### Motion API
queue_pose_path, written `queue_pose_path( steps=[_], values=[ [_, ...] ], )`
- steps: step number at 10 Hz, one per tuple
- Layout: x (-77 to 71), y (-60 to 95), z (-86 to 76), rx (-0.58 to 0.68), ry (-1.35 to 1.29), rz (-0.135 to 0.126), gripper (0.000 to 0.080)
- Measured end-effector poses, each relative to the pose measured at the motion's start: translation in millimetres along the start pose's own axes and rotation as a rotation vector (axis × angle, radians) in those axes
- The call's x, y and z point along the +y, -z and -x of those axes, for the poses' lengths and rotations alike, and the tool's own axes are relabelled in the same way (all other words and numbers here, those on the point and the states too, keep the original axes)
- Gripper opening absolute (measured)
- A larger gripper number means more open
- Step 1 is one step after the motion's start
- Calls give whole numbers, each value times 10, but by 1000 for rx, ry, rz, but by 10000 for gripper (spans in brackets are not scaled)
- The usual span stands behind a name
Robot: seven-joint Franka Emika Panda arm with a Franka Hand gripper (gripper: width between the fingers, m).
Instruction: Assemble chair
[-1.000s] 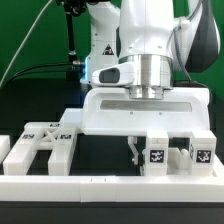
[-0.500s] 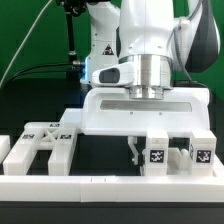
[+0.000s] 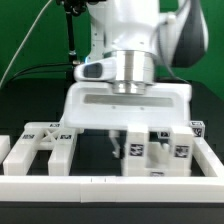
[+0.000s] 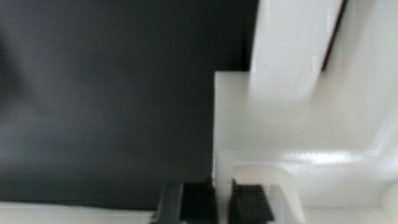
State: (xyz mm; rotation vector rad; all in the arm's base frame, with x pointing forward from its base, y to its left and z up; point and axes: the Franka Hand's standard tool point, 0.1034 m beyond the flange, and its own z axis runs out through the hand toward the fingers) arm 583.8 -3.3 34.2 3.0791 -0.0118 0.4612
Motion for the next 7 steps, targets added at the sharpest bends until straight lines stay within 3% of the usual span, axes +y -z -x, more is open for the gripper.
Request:
queue_pose_path(
  steps=[2, 3, 4, 7],
  values=[
    [100, 153, 18, -61, -23, -18, 29],
    [66, 256, 88, -216, -50, -69, 29],
    [47, 351, 29, -309, -58, -89, 29],
    [-9, 353, 42, -528, -53, -114, 29]
  ],
)
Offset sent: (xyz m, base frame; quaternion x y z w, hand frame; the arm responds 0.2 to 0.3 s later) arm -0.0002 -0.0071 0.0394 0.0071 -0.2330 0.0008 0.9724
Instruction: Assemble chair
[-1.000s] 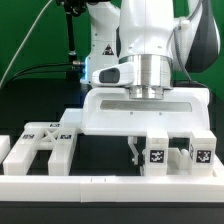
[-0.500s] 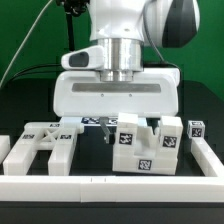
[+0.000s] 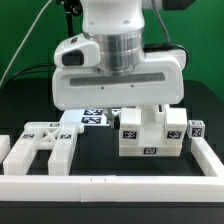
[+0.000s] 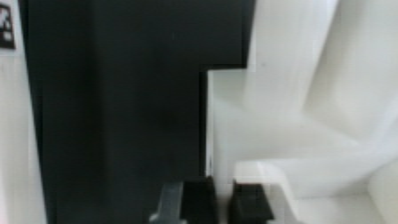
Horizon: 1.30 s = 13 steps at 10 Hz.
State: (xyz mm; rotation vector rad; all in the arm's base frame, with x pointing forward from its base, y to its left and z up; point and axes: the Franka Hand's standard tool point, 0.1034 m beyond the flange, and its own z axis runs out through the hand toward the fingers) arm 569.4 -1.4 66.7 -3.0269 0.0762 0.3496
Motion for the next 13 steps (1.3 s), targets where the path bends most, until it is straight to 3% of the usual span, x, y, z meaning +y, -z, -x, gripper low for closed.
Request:
queue_pose_path(
  steps=[1, 2, 3, 5, 6, 9, 13],
  values=[
    [8, 6, 30, -68, 0, -6, 29],
    [90, 80, 126, -217, -5, -3, 29],
    [200, 159, 107, -320, -10, 5, 29],
    [334, 118, 135, -461, -14, 14, 29],
    [393, 107, 117, -519, -29, 5, 29],
    [384, 79, 68, -520, -39, 12, 29],
    [352, -136, -79, -587, -74, 45, 29]
  ],
)
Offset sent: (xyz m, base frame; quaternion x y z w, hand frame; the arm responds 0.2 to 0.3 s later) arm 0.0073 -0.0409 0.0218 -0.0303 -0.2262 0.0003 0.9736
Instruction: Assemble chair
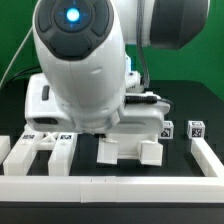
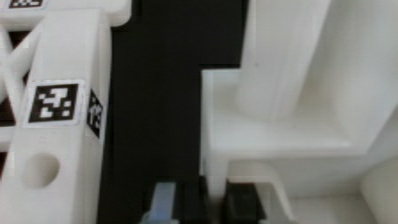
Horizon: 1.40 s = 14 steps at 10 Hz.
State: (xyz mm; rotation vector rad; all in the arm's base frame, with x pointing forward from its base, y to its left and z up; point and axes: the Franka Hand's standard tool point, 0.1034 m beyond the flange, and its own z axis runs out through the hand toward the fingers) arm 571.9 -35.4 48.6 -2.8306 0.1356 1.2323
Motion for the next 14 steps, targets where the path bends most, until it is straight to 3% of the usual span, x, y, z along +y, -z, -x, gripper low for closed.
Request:
queue_pose_path(
  steps=[3, 12, 13, 14],
  values=[
    [3, -87, -65, -18, -21, 2, 29],
    [-57, -15, -173, 40, -25, 2, 29],
    [-55, -14, -174, 41, -25, 2, 221],
    [-51, -14, -174, 41, -25, 1, 359]
  ],
)
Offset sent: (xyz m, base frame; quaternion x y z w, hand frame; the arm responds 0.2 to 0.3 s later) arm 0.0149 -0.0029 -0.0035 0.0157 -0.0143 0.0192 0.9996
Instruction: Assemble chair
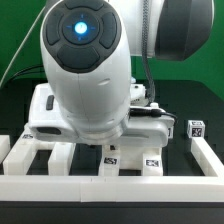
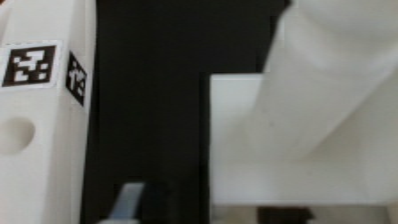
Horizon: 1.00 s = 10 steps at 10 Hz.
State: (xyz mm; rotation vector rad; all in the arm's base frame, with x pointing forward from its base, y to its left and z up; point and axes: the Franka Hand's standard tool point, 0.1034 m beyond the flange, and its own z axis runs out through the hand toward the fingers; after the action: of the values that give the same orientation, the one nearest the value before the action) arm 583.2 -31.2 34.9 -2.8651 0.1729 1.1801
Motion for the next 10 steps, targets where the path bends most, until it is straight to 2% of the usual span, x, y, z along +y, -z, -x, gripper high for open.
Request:
queue_pose_path(
  steps=[1, 2, 3, 4, 10],
  values=[
    [3, 0, 0, 0, 0, 0, 359],
    [6, 1, -1, 0, -1, -1, 495],
    [9, 1, -2, 1, -1, -1, 495],
    [12, 1, -2, 1, -1, -1, 620],
    [25, 1, -4, 1, -3, -3, 649]
  ],
)
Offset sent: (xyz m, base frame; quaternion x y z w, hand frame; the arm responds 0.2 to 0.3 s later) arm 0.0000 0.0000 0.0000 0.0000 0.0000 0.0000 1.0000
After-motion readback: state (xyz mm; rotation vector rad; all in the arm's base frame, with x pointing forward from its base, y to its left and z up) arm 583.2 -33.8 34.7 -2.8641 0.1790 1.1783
